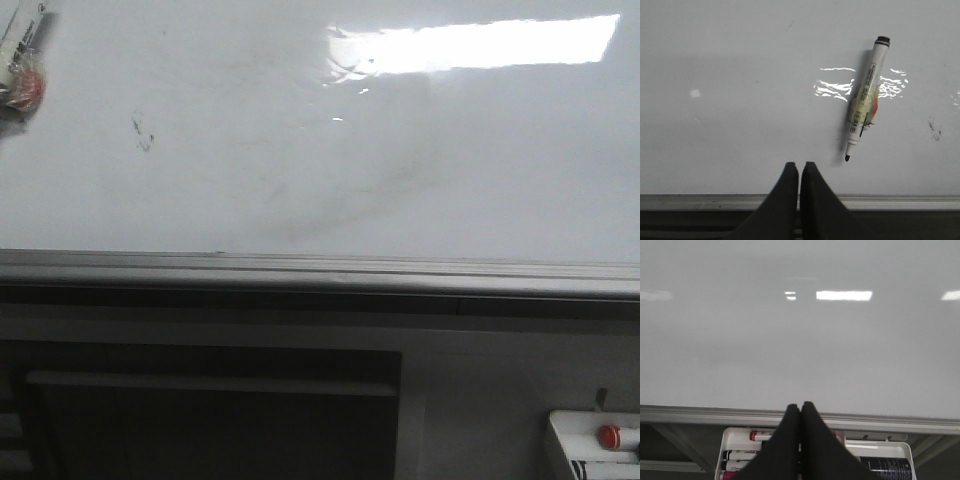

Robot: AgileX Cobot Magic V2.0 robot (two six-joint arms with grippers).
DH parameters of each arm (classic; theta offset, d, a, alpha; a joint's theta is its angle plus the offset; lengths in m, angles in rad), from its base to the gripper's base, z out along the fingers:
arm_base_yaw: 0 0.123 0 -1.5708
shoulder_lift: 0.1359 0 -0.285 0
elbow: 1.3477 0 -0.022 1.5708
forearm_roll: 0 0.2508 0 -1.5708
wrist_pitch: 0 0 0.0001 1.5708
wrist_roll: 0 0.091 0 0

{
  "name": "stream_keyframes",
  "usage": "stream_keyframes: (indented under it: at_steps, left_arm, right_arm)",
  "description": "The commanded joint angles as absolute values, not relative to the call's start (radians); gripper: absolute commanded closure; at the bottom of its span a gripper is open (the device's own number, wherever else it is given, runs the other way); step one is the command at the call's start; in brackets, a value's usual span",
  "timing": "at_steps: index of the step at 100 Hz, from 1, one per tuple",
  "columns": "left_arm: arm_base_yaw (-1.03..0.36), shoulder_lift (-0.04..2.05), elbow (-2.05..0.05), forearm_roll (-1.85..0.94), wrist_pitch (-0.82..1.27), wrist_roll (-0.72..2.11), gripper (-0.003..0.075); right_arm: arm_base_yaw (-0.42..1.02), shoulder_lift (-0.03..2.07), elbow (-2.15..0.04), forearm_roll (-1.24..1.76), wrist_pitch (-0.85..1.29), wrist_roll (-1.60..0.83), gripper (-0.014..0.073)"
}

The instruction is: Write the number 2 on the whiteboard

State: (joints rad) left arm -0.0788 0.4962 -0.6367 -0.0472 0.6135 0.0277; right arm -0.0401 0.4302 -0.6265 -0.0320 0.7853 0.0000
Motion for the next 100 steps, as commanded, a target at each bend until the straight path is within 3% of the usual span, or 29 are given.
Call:
stream_keyframes:
  at_steps: [1,23,30,41,52,100]
  left_arm:
    - [-0.081,0.529,-0.667,-0.053,0.55,0.017,0.0738]
    - [-0.107,0.552,-0.667,-0.047,0.56,0.021,0.071]
    - [-0.141,0.561,-0.667,-0.042,0.56,0.048,0.0616]
    - [-0.21,0.579,-0.667,-0.008,0.54,0.051,0.0375]
    - [-0.259,0.622,-0.667,0.014,0.485,0.051,0.0233]
    - [-0.294,1.009,-0.799,0.023,0.422,0.064,0.026]
  right_arm:
    - [-0.046,0.451,-0.662,-0.039,0.719,-0.016,0.0666]
    - [-0.046,0.451,-0.662,-0.036,0.718,-0.016,0.0648]
    - [-0.046,0.451,-0.662,-0.034,0.723,-0.016,0.0587]
    - [-0.046,0.451,-0.662,-0.025,0.725,-0.016,0.0405]
    - [-0.046,0.451,-0.662,-0.011,0.725,-0.016,0.026]
    - [-0.046,0.451,-0.662,0.0,0.704,-0.016,0.0253]
